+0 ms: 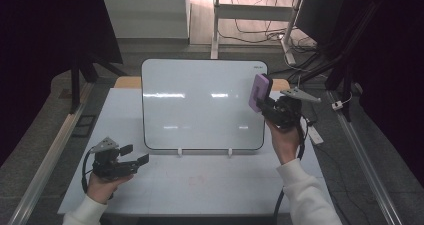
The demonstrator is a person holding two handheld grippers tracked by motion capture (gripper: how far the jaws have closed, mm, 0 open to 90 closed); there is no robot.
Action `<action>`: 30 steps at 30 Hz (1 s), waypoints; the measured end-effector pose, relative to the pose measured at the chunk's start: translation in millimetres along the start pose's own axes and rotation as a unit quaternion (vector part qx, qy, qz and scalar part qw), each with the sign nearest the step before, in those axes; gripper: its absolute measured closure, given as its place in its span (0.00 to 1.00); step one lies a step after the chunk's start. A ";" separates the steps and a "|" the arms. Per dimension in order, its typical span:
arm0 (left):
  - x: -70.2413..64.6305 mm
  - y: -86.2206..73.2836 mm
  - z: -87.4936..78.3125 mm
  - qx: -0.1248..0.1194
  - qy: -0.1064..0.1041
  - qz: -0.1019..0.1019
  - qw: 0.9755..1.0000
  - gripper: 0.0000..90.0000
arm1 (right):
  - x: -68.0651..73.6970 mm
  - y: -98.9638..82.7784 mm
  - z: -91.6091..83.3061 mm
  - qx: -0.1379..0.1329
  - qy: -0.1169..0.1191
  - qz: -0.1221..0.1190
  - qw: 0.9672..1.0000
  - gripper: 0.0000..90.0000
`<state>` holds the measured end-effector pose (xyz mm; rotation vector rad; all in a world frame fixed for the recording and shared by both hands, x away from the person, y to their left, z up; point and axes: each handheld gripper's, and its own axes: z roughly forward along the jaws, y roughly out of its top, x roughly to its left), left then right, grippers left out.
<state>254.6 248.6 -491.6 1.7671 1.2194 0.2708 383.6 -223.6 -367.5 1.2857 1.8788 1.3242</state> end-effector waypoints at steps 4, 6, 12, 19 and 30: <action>1.2 -0.3 0.1 0.000 0.000 -0.003 1.000 0.22 | -1.9 3.6 7.4 0.008 -0.011 -0.003 1.000 0.73; 1.2 -0.4 0.3 0.000 0.000 -0.003 1.000 0.22 | -2.4 4.6 11.5 0.008 -0.012 -0.001 1.000 0.73; 1.3 -0.9 1.5 0.002 -0.001 -0.002 1.000 0.22 | 0.2 6.0 21.1 -0.003 -0.020 0.001 1.000 0.72; 1.8 -1.5 1.9 0.003 -0.001 -0.002 1.000 0.22 | 6.7 7.5 26.6 -0.020 -0.036 -0.004 0.999 0.72; 2.0 -2.0 2.3 0.003 -0.001 -0.004 1.000 0.22 | 13.2 9.0 34.5 -0.037 -0.051 -0.019 0.998 0.70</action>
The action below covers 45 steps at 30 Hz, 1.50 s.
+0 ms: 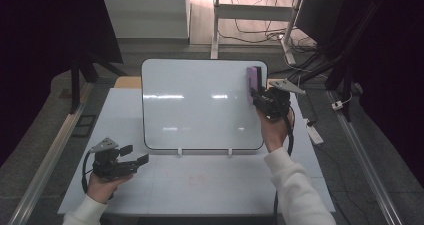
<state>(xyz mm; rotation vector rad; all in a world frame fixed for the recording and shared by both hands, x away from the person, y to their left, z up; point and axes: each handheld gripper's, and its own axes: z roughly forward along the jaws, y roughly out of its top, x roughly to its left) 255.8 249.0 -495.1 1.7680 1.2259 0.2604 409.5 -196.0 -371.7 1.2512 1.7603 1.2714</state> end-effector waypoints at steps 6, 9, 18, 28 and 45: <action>0.4 -0.2 -1.2 -0.001 -0.001 -0.001 1.000 0.22 | 5.8 2.3 5.0 -0.003 -0.009 -0.012 1.000 0.67; 0.7 -0.6 -1.7 -0.002 0.000 -0.002 1.000 0.22 | 9.0 1.7 7.6 -0.001 -0.010 -0.016 1.000 0.65; 1.9 -0.9 -2.1 -0.003 -0.001 -0.004 1.000 0.22 | 4.9 3.5 -1.3 -0.022 0.021 -0.025 0.999 0.52; 1.5 -1.2 -1.4 0.001 0.000 -0.002 1.000 0.22 | -10.3 -11.4 -24.8 -0.012 0.074 -0.032 0.997 0.42; -2.2 -6.1 2.0 0.016 -0.007 0.011 1.000 0.24 | -49.8 -102.5 -71.8 0.029 0.172 -0.051 0.983 0.39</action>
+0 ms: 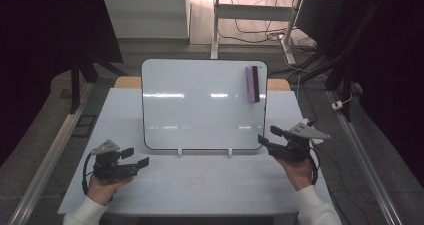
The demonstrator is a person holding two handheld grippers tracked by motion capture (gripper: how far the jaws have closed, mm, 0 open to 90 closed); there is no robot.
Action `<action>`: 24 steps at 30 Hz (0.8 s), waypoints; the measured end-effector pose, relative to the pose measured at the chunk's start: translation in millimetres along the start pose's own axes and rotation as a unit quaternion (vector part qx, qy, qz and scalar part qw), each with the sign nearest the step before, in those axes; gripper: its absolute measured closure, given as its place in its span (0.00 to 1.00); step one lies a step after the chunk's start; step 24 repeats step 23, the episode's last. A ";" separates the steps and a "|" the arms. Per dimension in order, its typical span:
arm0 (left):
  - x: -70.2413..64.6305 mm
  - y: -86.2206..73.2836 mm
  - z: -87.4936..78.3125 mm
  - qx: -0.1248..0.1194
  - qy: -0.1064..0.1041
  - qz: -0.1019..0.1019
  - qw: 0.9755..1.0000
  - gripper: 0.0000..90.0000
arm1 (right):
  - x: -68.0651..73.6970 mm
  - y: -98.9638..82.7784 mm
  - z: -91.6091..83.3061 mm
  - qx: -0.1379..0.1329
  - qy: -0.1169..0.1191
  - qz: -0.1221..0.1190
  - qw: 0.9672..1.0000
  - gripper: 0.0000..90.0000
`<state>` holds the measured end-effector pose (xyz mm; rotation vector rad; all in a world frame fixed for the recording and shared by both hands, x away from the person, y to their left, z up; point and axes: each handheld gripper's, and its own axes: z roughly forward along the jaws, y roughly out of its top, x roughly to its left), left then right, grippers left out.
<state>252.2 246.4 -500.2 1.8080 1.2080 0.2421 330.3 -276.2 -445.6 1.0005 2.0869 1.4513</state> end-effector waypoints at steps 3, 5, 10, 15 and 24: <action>-1.0 -0.8 1.2 0.003 0.000 0.004 1.000 0.24 | -6.1 -15.7 -5.2 0.010 0.001 0.002 1.000 0.39; -1.2 -1.0 1.7 0.004 0.000 0.005 1.000 0.24 | -10.4 -24.2 -7.0 0.014 0.002 -0.001 1.000 0.39; -0.9 -1.0 1.4 0.003 0.002 0.007 1.000 0.24 | -14.5 -37.5 -6.3 0.024 0.005 -0.015 1.000 0.39; -0.4 -1.1 0.8 0.002 0.004 0.008 1.000 0.24 | -14.7 -41.6 -4.7 0.028 0.008 -0.024 0.999 0.39; -0.8 -0.9 0.9 0.002 0.005 0.012 1.000 0.24 | -14.3 -42.4 -5.6 0.026 0.008 -0.032 0.999 0.39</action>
